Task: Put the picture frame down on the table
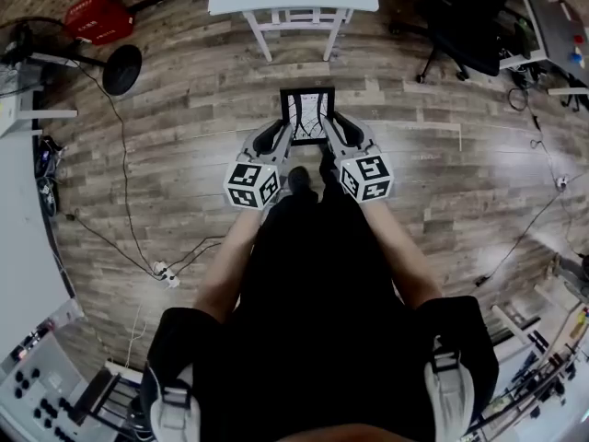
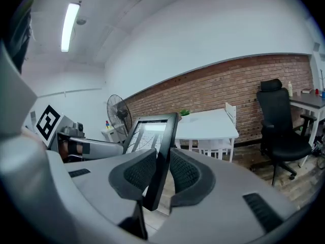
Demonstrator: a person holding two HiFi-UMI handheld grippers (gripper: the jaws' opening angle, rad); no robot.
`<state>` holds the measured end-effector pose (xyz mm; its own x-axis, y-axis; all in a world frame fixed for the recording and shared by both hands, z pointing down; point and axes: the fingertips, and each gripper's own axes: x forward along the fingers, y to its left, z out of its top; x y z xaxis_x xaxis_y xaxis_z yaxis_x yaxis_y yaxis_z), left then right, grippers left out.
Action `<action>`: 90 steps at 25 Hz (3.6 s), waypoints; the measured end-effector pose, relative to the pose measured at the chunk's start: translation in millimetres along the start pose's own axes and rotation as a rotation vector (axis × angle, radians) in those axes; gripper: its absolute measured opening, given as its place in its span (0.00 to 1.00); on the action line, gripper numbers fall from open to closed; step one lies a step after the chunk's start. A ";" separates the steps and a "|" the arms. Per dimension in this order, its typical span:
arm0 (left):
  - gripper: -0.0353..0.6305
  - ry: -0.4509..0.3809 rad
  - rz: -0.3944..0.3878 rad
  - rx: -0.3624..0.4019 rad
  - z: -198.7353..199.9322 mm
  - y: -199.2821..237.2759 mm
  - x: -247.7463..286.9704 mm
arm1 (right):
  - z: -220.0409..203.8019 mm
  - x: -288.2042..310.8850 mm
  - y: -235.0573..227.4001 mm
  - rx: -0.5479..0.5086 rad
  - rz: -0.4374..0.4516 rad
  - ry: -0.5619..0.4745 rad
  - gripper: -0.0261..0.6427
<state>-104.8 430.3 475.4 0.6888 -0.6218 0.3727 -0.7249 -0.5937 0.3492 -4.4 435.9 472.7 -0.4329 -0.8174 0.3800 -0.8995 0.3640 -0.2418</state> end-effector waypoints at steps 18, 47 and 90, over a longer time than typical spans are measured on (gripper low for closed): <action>0.18 0.032 0.074 -0.057 30.1 34.8 86.5 | 26.4 71.3 -71.2 0.027 0.077 0.059 0.17; 0.18 -0.033 0.223 -0.083 95.4 69.8 176.4 | 89.6 161.2 -149.0 -0.030 0.229 0.086 0.16; 0.18 0.044 0.005 -0.020 179.3 193.5 277.5 | 154.3 295.7 -189.6 0.037 0.001 0.039 0.16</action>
<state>-53.2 51.3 492.2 0.6843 -0.6018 0.4117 -0.7289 -0.5798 0.3640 47.3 56.2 493.2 -0.4365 -0.7987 0.4142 -0.8965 0.3473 -0.2749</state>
